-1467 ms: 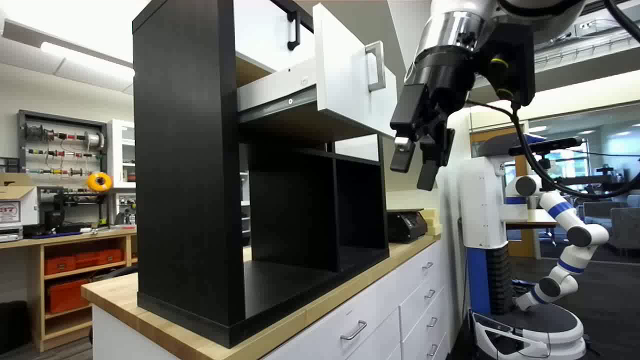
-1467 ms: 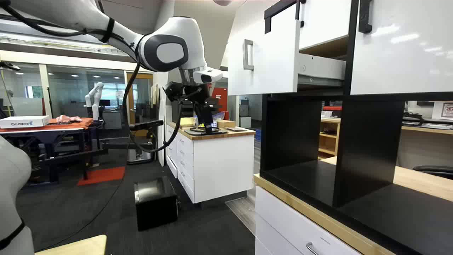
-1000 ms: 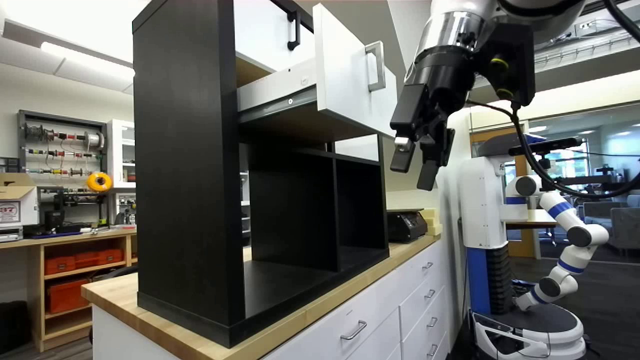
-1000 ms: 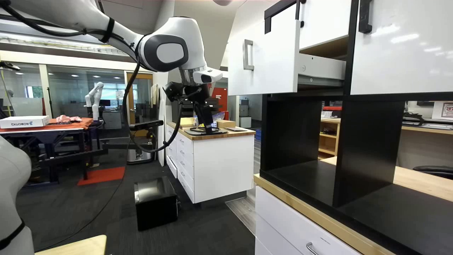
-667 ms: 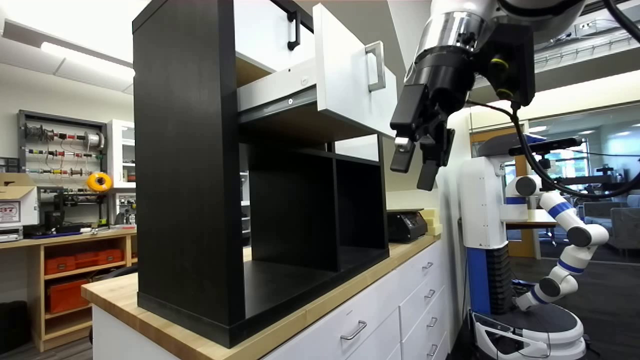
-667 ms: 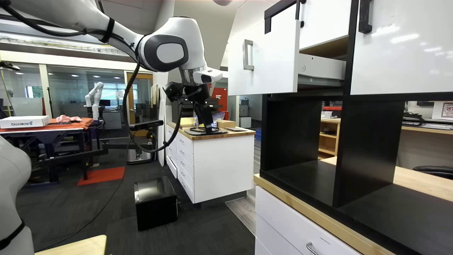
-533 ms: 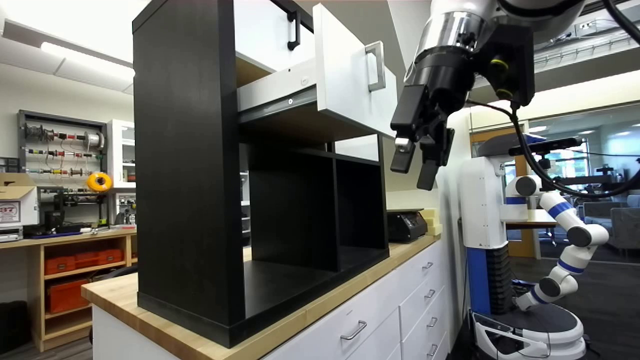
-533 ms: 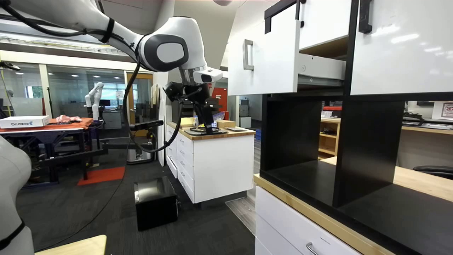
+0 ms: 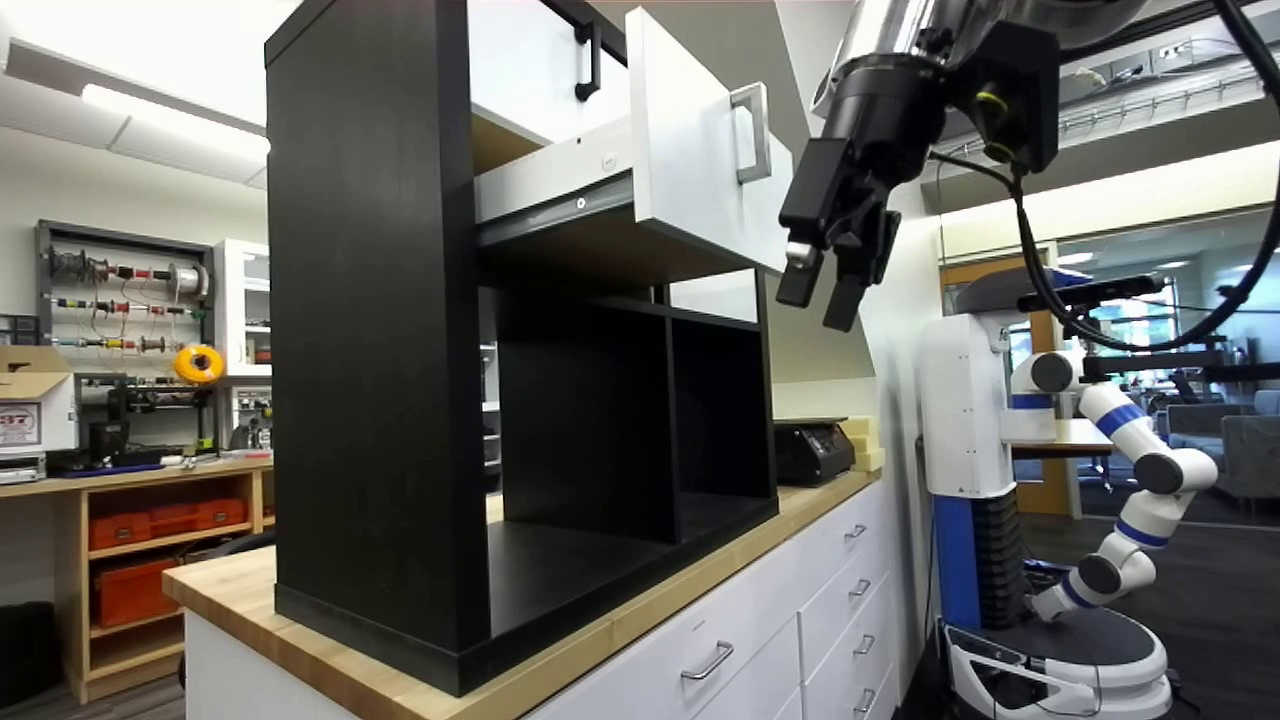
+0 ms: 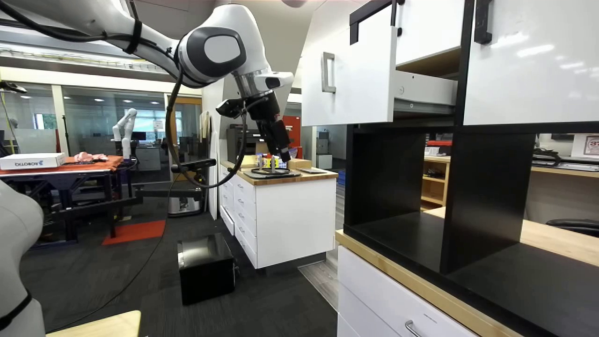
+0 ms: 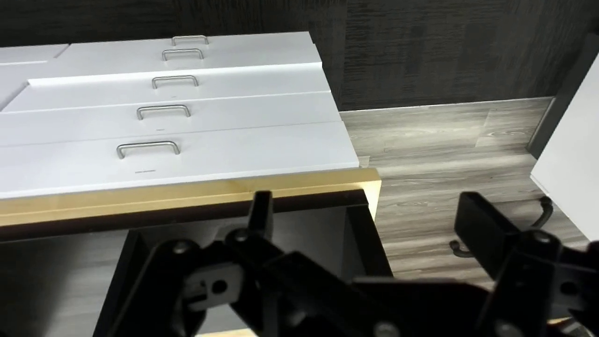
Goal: Push the bottom drawer on the left closed
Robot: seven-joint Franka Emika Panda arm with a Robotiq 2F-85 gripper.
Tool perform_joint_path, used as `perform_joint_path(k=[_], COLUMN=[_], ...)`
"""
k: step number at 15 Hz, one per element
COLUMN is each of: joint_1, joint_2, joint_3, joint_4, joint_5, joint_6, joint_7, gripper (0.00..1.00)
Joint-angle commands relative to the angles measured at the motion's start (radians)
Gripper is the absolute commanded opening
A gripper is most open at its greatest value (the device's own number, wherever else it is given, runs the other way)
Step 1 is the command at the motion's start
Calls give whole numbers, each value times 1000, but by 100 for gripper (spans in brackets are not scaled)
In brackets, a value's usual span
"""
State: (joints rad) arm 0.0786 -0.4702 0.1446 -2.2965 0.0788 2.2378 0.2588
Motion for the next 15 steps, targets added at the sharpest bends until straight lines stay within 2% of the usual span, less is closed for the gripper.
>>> perform_joint_path(k=[1,15], joint_1=[-41,-140], joint_2=[-33,-31], joint_3=[24,22], joint_4=[40,185], joint_5=[-72,-218], joint_6=[-30,60], joint_7=[49,111], gripper=[100,100])
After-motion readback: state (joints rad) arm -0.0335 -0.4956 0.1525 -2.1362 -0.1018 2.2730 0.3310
